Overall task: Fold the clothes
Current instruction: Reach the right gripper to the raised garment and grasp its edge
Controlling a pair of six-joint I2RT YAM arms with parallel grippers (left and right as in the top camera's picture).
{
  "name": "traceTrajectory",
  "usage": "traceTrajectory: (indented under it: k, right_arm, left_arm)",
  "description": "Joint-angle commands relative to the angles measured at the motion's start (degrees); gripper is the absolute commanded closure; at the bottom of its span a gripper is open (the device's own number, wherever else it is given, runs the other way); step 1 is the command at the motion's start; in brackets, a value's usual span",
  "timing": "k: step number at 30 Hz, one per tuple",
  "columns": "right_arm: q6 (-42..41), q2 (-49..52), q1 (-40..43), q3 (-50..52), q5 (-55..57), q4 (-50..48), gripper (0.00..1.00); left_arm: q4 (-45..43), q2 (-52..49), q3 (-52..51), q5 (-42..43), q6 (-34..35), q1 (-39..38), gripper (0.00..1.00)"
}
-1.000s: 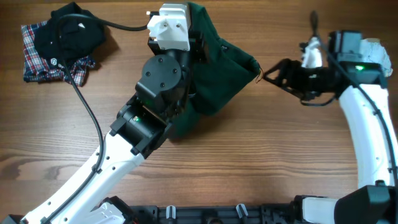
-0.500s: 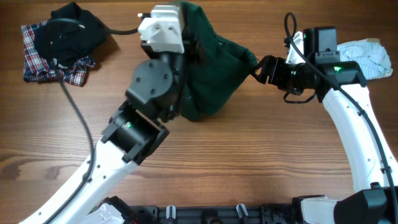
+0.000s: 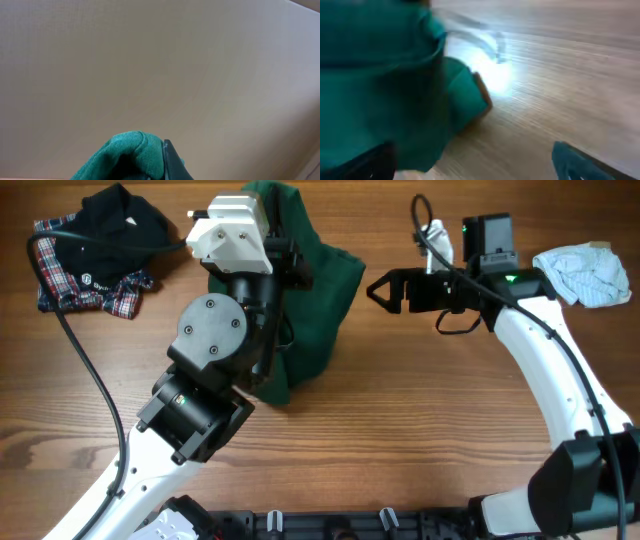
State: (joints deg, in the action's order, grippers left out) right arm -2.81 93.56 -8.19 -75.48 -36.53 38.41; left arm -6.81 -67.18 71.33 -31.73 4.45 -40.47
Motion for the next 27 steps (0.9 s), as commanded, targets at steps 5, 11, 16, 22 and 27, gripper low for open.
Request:
traceTrajectory:
  k: [5, 11, 16, 22, 27]
  right_arm:
    - [16.0, 6.1, -0.1, -0.1, -24.7, -7.3, 0.00]
    - [17.9, 12.5, -0.1, -0.1, -36.5, -17.3, 0.00]
    - [17.7, 18.0, -0.2, -0.1, -49.4, -27.5, 0.00]
    - [17.8, 19.9, -1.3, -0.1, -53.7, -31.6, 0.00]
    - [17.6, 19.9, -3.3, -0.1, -56.3, -34.6, 0.00]
  left_arm:
    - [-0.6, 1.2, 1.9, -2.5, -2.8, 0.2, 0.96]
    - [-0.5, 3.1, 1.9, -2.4, -2.7, 0.2, 0.96]
    - [0.8, 4.2, 1.9, -2.4, -2.5, 0.2, 0.96]
    - [0.9, 4.2, 1.9, -2.4, -2.0, 0.2, 0.96]
    - [1.4, 4.1, 1.9, -2.4, -0.8, 0.2, 0.96]
